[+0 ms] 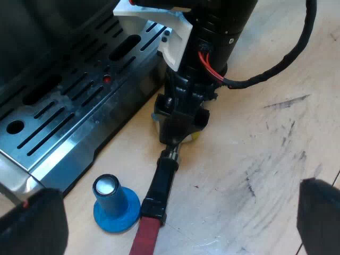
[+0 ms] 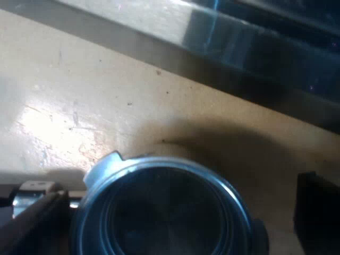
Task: Put the handle in the coffee machine
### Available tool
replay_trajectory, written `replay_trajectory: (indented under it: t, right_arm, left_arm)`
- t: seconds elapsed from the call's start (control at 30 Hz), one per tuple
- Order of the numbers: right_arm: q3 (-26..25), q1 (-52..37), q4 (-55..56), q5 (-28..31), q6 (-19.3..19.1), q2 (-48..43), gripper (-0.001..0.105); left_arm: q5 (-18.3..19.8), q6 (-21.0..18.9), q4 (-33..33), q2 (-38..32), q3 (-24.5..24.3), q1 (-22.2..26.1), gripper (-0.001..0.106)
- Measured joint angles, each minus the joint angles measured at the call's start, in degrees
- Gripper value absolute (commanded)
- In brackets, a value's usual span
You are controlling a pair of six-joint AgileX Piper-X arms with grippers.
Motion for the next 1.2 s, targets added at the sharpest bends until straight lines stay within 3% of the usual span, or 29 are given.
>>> replay_trajectory:
  t: [0.07, 0.17, 0.2, 0.23, 0.27, 0.57, 0.67, 0.83, 0.97, 1.07, 1.2]
  right_arm:
    - [0.00, 0.00, 0.00, 0.00, 0.00, 0.00, 0.059]
    - [0.00, 0.00, 0.00, -0.62, -0.10, 0.00, 0.029]
    - [-0.10, 0.00, 0.23, -1.50, -0.10, 0.00, 0.013]
    - [-0.10, 0.00, 0.58, -2.16, -0.10, 0.00, 0.010]
    - [-0.10, -0.10, 0.68, -2.26, -0.20, 0.00, 0.000]
    - [-0.07, -0.06, 10.54, -4.99, 0.70, -2.38, 0.000]
    - [-0.07, -0.06, 13.92, -5.06, 1.66, -4.58, 0.000]
    - [-0.07, -0.06, 18.46, -5.06, 2.07, -8.73, 0.000]
    - [-1.16, -0.06, 21.45, -5.06, 2.22, -10.31, 0.000]
    - [-3.22, -0.06, 24.21, -5.06, 2.48, -11.28, 0.000]
    - [-5.89, -0.06, 26.24, -5.06, 2.94, -12.04, 0.000]
  left_arm:
    - [0.00, 0.00, 0.00, 0.00, 0.00, 0.00, 0.088]
    - [0.00, 0.00, 0.00, 0.00, 0.00, 0.00, 0.088]
    - [0.00, 0.00, 0.00, 0.00, 0.00, 0.00, 0.088]
    - [0.00, 0.20, 0.00, 0.00, 0.00, 0.00, 0.088]
    - [0.00, 0.49, 0.00, 0.00, 0.00, 0.00, 0.088]
    - [-0.17, 3.99, -0.25, 0.00, 3.17, 0.00, 0.088]
    - [1.51, 7.01, -0.10, 0.93, 3.67, 0.00, 0.088]
    - [5.44, 12.54, -0.10, 6.82, 3.65, 0.00, 0.088]
    - [5.69, 14.38, -0.10, 10.40, 3.65, 0.00, 0.082]
    - [6.83, 17.86, -0.10, 15.55, 3.65, 0.00, 0.075]
    - [7.39, 18.95, -0.92, 18.04, 3.65, -1.35, 0.074]
